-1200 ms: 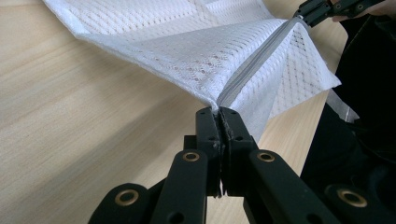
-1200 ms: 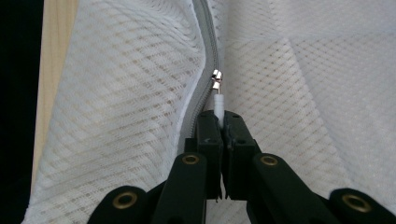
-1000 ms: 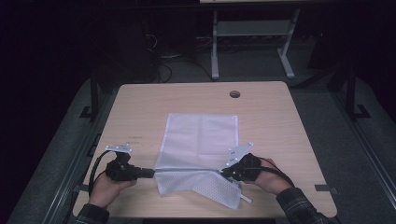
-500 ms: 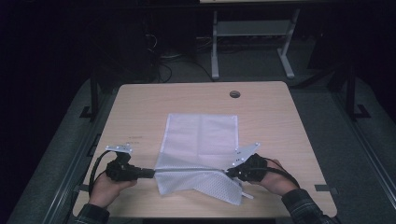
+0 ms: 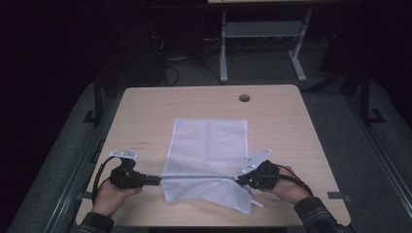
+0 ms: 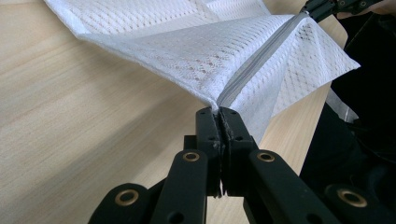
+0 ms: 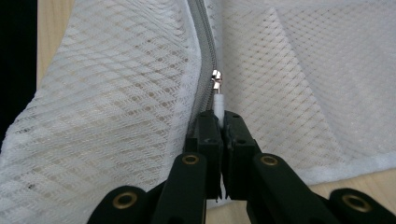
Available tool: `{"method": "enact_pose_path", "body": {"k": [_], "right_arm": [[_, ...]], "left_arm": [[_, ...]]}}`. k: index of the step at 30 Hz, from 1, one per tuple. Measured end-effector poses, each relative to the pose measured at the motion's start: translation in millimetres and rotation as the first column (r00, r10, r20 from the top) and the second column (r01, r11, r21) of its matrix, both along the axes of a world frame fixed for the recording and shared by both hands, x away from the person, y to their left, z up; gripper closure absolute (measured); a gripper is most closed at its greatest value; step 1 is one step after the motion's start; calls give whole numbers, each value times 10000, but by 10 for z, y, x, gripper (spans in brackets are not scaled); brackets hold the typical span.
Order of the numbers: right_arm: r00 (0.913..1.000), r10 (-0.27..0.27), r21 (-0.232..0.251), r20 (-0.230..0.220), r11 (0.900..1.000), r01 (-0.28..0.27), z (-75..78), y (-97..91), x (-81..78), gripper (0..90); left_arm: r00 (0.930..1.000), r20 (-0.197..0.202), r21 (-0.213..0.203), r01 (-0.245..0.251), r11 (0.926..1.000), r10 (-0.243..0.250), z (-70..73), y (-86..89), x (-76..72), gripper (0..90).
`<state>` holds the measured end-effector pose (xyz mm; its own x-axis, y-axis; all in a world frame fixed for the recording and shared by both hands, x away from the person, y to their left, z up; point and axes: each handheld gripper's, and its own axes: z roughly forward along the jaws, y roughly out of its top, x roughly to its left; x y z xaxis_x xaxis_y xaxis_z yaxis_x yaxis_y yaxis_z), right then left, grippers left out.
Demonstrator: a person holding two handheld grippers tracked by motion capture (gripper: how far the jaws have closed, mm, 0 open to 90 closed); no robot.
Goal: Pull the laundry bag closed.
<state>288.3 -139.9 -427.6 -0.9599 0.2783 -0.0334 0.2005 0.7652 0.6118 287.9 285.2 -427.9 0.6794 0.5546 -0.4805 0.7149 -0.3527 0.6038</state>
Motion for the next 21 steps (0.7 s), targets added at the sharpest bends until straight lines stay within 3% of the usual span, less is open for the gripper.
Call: {"method": "enact_pose_path", "body": {"k": [21], "right_arm": [[9998,-192,-101,-44,9998,192,-8,-165,-22,866]], "left_arm": [[10000,-61,105,12,9999,-11,-10,-7,-3,876]]}}
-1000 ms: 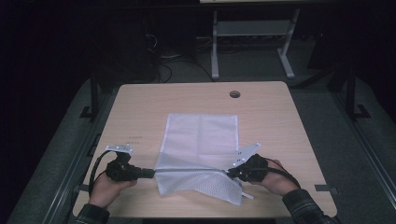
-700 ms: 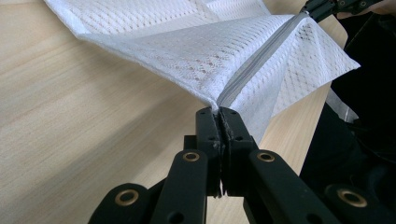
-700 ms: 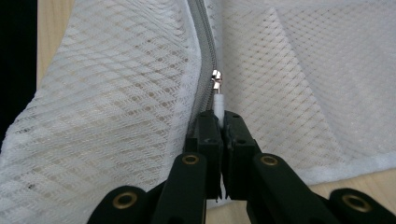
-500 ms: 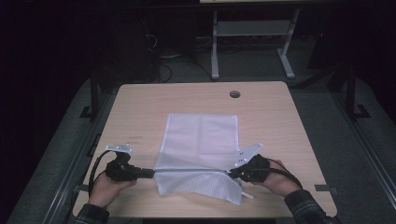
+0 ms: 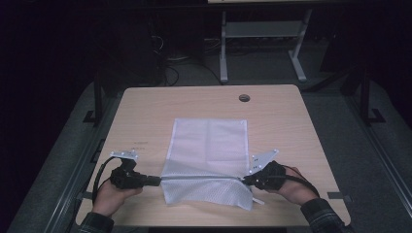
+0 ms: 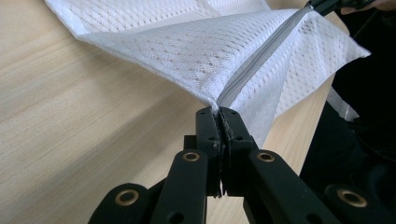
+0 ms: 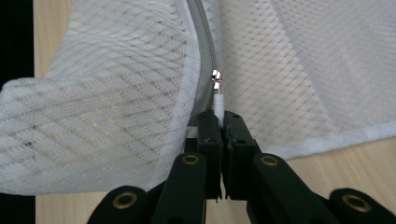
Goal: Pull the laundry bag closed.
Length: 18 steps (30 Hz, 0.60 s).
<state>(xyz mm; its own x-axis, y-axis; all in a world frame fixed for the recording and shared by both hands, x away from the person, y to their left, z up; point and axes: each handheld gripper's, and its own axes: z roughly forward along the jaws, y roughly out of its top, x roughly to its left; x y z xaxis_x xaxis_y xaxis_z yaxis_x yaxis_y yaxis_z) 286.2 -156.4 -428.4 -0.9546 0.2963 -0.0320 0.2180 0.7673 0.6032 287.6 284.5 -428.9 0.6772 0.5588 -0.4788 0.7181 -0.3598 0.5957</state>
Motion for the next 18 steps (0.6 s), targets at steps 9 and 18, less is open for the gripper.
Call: {"method": "enact_pose_path", "body": {"k": [9,18], "right_arm": [[9999,-109,-21,-15,9999,109,0,-63,-6,866],[9997,-229,-78,-43,9997,229,-15,-139,1,866]], "left_arm": [[10000,-29,-41,-47,10000,47,-1,11,-1,877],[10000,-68,-44,-58,10000,57,-4,5,0,877]]}}
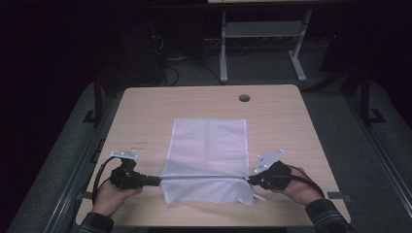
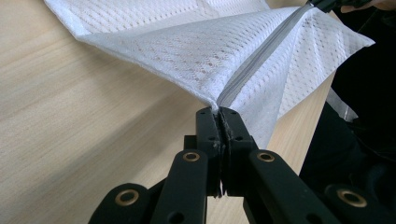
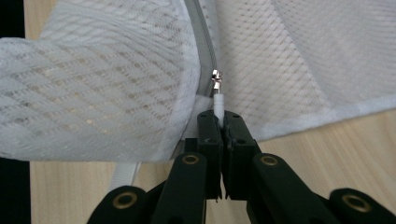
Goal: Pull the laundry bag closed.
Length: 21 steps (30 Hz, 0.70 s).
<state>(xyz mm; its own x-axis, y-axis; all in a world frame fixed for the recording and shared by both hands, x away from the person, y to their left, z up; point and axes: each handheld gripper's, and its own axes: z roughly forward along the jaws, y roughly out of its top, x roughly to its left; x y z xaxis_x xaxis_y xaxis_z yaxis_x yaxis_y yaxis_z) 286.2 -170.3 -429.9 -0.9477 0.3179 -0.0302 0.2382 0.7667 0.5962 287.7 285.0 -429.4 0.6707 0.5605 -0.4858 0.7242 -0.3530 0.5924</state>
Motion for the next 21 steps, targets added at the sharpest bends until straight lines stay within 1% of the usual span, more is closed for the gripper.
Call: {"method": "enact_pose_path", "body": {"k": [3,6,7,9,11,17,19,21], "right_arm": [[10000,-19,6,50,10000,19,-3,-37,15,866],[10000,-56,-101,30,9999,57,-13,-47,14,867],[9999,-47,-178,109,9998,48,-17,-53,14,867],[9999,-97,-81,83,9999,98,-16,-71,13,866],[9998,-174,-103,115,9998,175,-15,-76,14,866],[9989,-435,-17,169,9990,436,-7,-114,49,861],[9983,-570,24,136,9984,569,-13,-135,59,844],[9975,-689,115,156,9976,687,-14,-158,60,783]], "left_arm": [[10000,2,13,66,10000,-66,0,-24,5,878],[9999,122,93,30,10000,-31,5,-32,12,878],[9999,121,41,13,10000,-14,7,-27,16,879],[10000,96,21,0,10000,0,6,-34,18,881],[10000,31,27,35,10000,-35,-4,-47,26,880],[9998,77,54,157,9999,-157,-32,-104,58,868],[9997,169,159,149,9998,-152,-39,-129,63,837],[9995,265,213,135,9997,-141,-41,-141,66,765]]}}
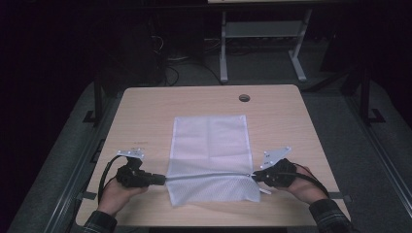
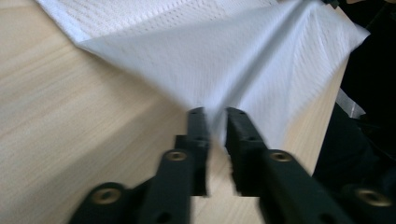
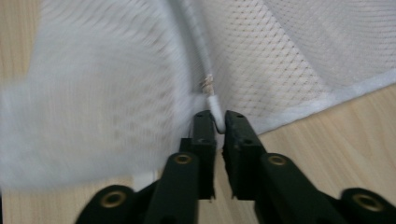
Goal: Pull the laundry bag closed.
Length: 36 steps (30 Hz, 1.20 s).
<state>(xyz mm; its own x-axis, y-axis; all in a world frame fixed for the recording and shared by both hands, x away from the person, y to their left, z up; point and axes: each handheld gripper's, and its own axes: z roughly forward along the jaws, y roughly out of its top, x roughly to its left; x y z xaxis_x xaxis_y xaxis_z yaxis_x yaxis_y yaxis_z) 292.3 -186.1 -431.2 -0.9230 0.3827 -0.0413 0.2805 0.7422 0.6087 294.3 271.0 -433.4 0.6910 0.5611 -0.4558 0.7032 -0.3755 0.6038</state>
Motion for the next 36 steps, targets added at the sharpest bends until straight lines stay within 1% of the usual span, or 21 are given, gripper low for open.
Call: {"method": "enact_pose_path", "body": {"k": [1,3,5,8,10,11,12,14,16,19,21,22,23,24,27,28,29,31,33,34,36], "right_arm": [[9999,-116,120,26,9999,116,2,-14,0,729],[9996,-285,419,2,9987,285,24,-43,-2,672],[9988,-495,710,-17,9962,495,45,-61,-5,568],[9964,-834,944,-120,9920,842,51,-73,-7,443],[9944,-1034,1064,-204,9888,1050,46,-78,-7,395],[9936,-1102,1098,-252,9876,1123,44,-78,-7,374],[9919,-1237,1150,-279,9853,1262,39,-80,-5,333],[9885,-1490,1197,-262,9812,1511,31,-86,1,277],[9849,-1702,1248,-309,9770,1727,27,-99,10,241],[9720,-2330,1427,-299,9615,2349,18,-139,15,185],[9598,-2798,1624,-206,9464,2793,8,-184,19,152],[9559,-2933,1707,-174,9411,2919,5,-202,22,136],[9502,-3113,1815,-145,9337,3087,0,-225,24,132],[9427,-3333,1921,-129,9244,3295,-10,-256,35,130],[9261,-3770,2085,-104,9050,3708,-44,-315,66,92],[9235,-3835,2096,-59,9025,3761,-53,-328,75,83],[9166,-3999,2090,33,8966,3904,-65,-346,84,70],[9081,-4185,2131,134,8885,4064,-83,-369,97,54],[8956,-4445,2199,168,8755,4303,-105,-400,117,38],[8927,-4502,2232,181,8722,4353,-116,-417,124,38],[8859,-4634,2192,207,8666,4482,-135,-437,130,38]], "left_arm": [[10000,71,34,-27,10000,27,2,-5,-2,716],[9997,227,95,-50,9999,48,12,-6,-3,644],[9991,428,196,-18,9998,10,28,-2,-3,573],[9964,844,402,-62,9992,28,47,0,-14,458],[9933,1159,554,-103,9984,38,52,1,-25,395],[9905,1375,710,-132,9974,34,60,-1,-34,363],[9891,1474,748,-144,9971,32,66,2,-41,334],[9832,1823,936,-251,9953,77,81,7,-58,292],[9789,2043,1130,-280,9932,44,87,16,-66,257],[9758,2185,1334,-427,9901,126,80,39,-70,188],[9712,2377,1498,-549,9872,179,67,59,-77,143],[9695,2443,1563,-586,9860,189,63,70,-83,134],[9649,2616,1643,-687,9840,237,57,87,-89,130],[9622,2710,1716,-756,9823,267,55,100,-93,129],[9534,2985,1897,-1035,9764,431,37,162,-98,124],[9512,3050,1978,-1117,9739,471,29,193,-95,124],[9496,3092,2041,-1185,9717,509,18,212,-95,124],[9468,3176,2231,-1276,9664,516,-3,246,-96,124],[9463,3194,2360,-1307,9629,502,-23,276,-93,125],[9447,3239,2394,-1345,9616,515,-30,285,-92,125],[9428,3285,2582,-1471,9548,564,-41,304,-88,128]]}}
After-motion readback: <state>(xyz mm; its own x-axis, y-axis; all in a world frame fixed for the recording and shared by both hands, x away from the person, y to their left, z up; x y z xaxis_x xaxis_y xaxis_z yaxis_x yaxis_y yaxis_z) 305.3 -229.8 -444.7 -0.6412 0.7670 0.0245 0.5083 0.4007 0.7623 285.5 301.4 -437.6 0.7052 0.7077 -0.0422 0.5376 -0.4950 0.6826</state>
